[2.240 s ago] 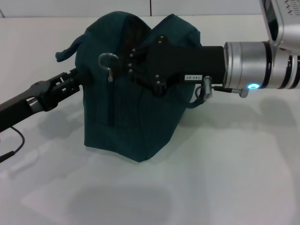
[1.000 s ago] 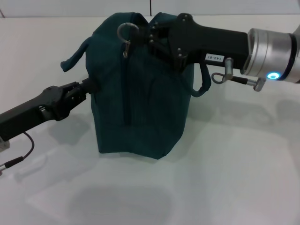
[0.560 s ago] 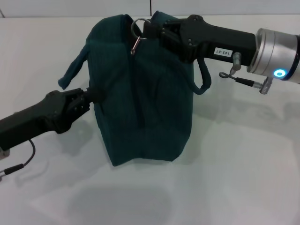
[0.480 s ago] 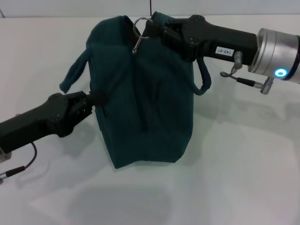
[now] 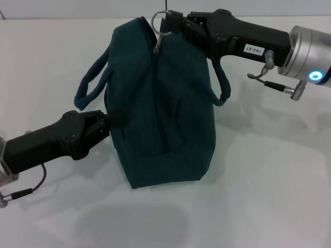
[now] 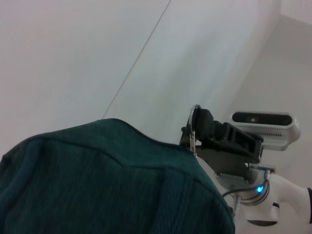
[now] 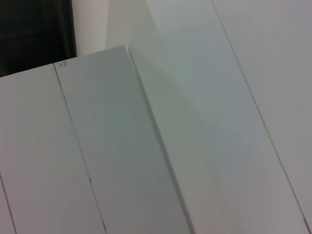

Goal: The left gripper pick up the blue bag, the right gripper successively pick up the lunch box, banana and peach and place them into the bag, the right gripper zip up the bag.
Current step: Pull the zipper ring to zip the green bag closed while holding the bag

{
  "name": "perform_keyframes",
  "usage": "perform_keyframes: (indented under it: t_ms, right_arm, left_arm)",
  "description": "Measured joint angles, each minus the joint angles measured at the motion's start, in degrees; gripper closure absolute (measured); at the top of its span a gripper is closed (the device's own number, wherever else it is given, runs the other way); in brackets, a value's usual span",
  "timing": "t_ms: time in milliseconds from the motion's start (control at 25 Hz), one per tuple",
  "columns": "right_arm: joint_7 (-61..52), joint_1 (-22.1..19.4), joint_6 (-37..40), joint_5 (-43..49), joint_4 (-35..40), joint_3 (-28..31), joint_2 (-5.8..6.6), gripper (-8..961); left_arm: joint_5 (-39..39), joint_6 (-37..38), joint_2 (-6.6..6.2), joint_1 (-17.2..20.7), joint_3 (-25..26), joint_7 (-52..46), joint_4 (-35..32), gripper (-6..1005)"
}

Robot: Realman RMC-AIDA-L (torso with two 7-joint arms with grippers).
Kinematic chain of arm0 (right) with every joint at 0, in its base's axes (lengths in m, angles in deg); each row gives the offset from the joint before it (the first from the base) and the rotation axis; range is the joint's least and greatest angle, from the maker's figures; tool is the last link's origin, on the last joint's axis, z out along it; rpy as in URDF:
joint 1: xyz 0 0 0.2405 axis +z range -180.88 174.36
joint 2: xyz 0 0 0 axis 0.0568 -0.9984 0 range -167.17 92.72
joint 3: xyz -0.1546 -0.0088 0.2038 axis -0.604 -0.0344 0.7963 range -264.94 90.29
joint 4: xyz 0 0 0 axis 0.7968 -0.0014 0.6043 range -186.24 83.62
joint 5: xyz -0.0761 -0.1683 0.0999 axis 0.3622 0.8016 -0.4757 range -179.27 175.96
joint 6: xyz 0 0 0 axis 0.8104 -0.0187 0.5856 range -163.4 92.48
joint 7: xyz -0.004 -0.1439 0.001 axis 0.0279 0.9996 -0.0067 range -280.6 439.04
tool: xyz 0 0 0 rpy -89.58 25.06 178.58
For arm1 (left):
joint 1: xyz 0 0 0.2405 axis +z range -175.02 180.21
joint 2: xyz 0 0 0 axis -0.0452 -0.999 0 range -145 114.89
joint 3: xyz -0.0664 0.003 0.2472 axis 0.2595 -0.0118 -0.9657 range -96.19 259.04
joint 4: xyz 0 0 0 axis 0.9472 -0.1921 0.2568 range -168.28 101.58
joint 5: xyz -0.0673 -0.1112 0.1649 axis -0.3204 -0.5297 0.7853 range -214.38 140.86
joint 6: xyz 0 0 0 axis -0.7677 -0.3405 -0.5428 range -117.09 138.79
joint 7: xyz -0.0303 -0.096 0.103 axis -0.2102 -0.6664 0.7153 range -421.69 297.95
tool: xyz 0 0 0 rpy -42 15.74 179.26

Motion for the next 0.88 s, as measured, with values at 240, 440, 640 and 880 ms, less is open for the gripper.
perform_keyframes:
  t_ms: [240, 440, 640, 880]
  right_arm:
    - [-0.1, 0.0, -0.7, -0.2, -0.5, 0.8, 0.1, 890]
    - [-0.1, 0.5, -1.3, -0.7, -2.8, 2.2, 0.11, 889]
    - [-0.1, 0.5, -1.9, -0.7, -3.1, 4.1, 0.12, 888]
    - [0.2, 0.4, -3.3, -0.4, -3.1, 5.9, 0.21, 887]
  left_arm:
    - [0.3, 0.5, -0.05, 0.3, 0.0, 0.0, 0.0, 965]
    - [0.4, 1.3, -0.12, 0.4, -0.1, 0.5, 0.5, 964]
    - [0.4, 2.8, -0.41, 0.6, 0.0, 2.1, 1.4, 965]
    - [0.5, 3.1, -0.48, 1.3, -0.1, 2.2, 1.4, 966]
